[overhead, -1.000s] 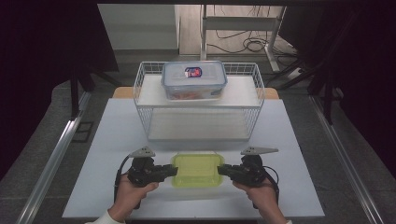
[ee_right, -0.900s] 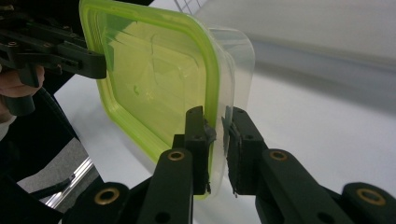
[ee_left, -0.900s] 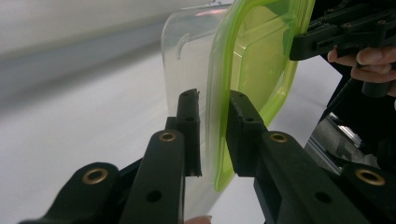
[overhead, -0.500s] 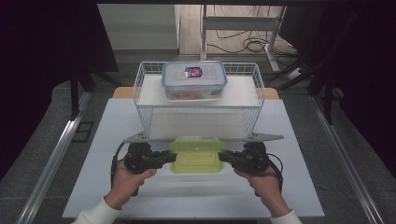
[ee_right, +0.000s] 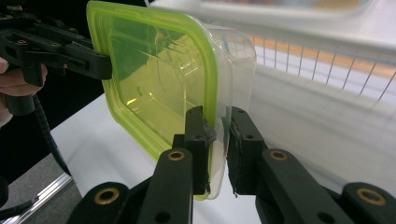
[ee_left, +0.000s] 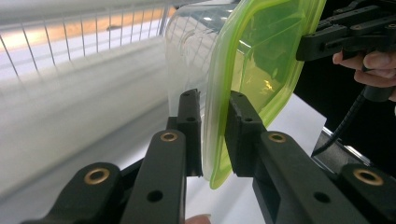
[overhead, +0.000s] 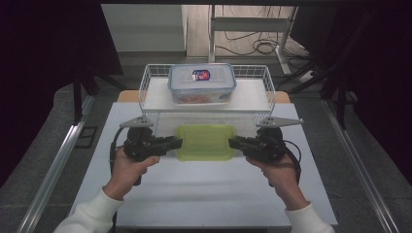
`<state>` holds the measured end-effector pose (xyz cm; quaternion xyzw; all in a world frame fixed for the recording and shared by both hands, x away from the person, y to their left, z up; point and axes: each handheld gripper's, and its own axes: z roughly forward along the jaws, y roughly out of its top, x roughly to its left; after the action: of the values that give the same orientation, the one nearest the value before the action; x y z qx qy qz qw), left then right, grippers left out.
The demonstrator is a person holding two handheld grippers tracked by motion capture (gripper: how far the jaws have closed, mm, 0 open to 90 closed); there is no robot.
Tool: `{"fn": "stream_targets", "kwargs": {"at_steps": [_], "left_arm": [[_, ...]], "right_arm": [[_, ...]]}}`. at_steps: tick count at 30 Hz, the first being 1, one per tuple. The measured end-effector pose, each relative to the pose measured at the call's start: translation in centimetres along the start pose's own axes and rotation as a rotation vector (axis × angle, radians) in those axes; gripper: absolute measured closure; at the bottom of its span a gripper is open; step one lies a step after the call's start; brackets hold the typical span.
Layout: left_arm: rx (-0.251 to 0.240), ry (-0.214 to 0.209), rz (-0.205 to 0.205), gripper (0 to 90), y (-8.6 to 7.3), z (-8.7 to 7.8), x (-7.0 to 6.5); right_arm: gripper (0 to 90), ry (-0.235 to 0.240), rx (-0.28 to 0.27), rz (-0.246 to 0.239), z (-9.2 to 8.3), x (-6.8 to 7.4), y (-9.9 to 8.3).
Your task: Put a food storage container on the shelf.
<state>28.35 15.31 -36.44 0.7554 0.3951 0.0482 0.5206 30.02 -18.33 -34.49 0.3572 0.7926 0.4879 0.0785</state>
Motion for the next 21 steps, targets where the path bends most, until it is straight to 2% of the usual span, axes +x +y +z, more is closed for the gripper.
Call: {"fn": "stream_targets", "kwargs": {"at_steps": [8,12,15,21], "left_arm": [[-0.014,0.019,0.017,78.7,2.7,-0.8,0.3],[-0.027,0.017,0.017,78.6,4.7,-1.3,0.7],[-0.037,0.022,0.041,78.6,6.4,-1.7,1.0],[-0.045,0.035,0.055,79.0,9.8,-1.9,1.7]], "right_arm": [[79.1,-0.006,-0.021,-0.015,-0.3,-0.1,2.9],[79.1,-0.002,-0.029,-0.017,-0.3,-0.4,4.7],[79.1,-0.006,-0.035,-0.018,-0.4,-0.6,6.1],[79.1,-0.027,-0.049,-0.034,-0.7,-1.2,9.5]]}}
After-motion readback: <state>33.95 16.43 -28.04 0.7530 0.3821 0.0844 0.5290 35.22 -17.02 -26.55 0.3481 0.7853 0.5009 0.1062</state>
